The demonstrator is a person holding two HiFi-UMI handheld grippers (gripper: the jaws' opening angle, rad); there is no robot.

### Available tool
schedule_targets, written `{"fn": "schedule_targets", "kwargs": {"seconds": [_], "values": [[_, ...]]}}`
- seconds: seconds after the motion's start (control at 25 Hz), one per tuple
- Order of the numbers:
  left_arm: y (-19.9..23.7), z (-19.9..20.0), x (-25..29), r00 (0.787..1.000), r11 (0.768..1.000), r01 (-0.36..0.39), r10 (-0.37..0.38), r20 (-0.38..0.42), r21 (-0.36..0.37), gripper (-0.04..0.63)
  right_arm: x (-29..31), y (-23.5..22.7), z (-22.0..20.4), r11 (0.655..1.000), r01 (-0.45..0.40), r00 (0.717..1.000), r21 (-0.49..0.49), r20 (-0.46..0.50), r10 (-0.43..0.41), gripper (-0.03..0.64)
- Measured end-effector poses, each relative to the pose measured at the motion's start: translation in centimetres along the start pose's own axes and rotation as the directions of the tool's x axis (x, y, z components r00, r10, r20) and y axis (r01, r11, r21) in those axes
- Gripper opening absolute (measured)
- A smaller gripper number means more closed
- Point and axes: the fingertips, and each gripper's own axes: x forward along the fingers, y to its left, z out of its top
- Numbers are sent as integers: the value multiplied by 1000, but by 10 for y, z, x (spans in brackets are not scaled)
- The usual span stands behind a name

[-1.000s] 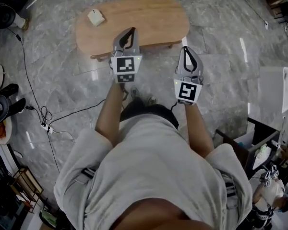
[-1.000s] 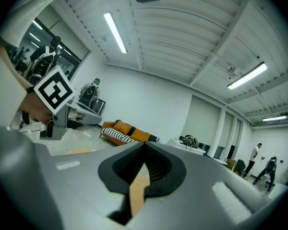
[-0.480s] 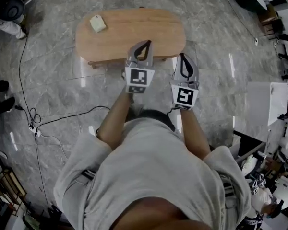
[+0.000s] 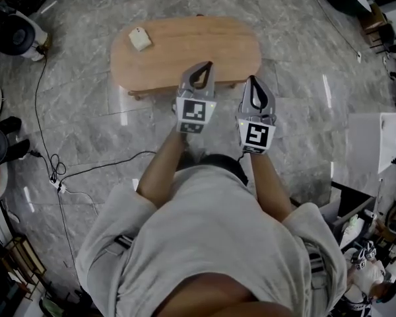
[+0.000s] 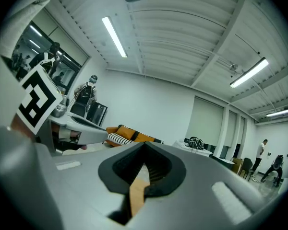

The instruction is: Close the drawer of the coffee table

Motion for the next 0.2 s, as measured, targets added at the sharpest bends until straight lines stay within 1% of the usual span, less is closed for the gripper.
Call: {"fn": "schedule_targets", "kwargs": {"seconds": [0.2], "values": [[-8, 3, 4, 1000, 1000, 19, -19, 0, -5, 20, -1, -9, 1, 1000, 14, 1000, 17, 3, -14, 3]]}}
